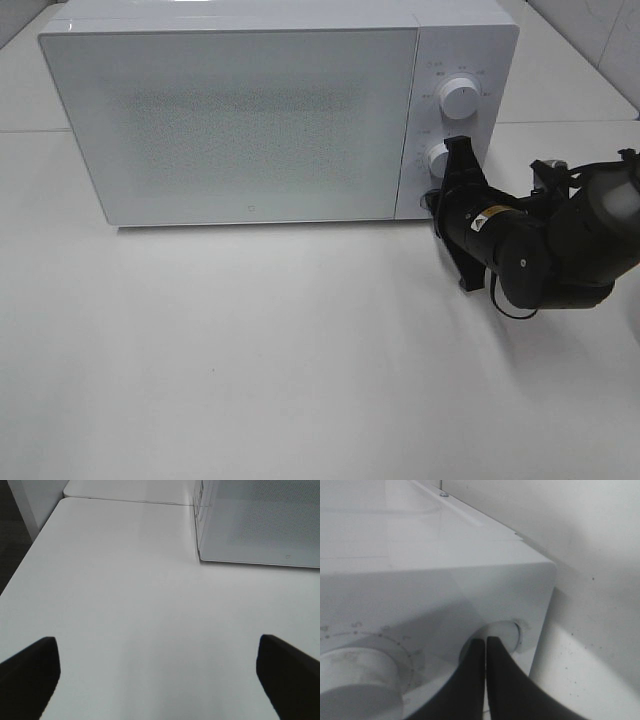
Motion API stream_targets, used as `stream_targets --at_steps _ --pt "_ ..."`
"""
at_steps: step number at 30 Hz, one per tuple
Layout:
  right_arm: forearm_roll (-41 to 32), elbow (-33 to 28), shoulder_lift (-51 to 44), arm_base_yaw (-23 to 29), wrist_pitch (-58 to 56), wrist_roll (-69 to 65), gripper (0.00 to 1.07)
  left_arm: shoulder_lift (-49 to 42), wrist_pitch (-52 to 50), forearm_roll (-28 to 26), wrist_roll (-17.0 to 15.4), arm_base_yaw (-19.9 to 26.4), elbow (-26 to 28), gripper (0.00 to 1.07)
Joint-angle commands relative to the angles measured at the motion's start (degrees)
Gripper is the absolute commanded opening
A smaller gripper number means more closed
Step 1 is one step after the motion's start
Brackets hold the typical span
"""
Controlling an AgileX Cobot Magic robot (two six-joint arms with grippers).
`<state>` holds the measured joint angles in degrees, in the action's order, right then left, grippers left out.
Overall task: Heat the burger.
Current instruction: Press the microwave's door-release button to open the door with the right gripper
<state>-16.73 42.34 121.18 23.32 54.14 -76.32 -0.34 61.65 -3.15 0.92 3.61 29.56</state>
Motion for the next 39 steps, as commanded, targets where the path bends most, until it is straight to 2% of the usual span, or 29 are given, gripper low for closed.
stream_targets --at_steps 1,17,35,39 --pt "-0.6 1.4 0.4 -0.3 2.8 0.3 0.0 -0.2 -0.3 -0.4 -0.2 0.1 0.1 1.0" --pt "-2.3 2.1 0.4 -0.3 8.4 0.6 0.0 -0.2 -0.3 -0.4 -0.2 0.1 0.1 1.0" --pt "-2.3 6.0 0.4 -0.3 8.4 1.4 0.0 -0.2 -0.3 -0.4 -0.2 0.1 0.1 1.0" --pt "-3.4 6.5 0.8 -1.7 8.7 2.7 0.0 -0.2 -0.3 -0.4 -0.2 0.1 0.1 1.0"
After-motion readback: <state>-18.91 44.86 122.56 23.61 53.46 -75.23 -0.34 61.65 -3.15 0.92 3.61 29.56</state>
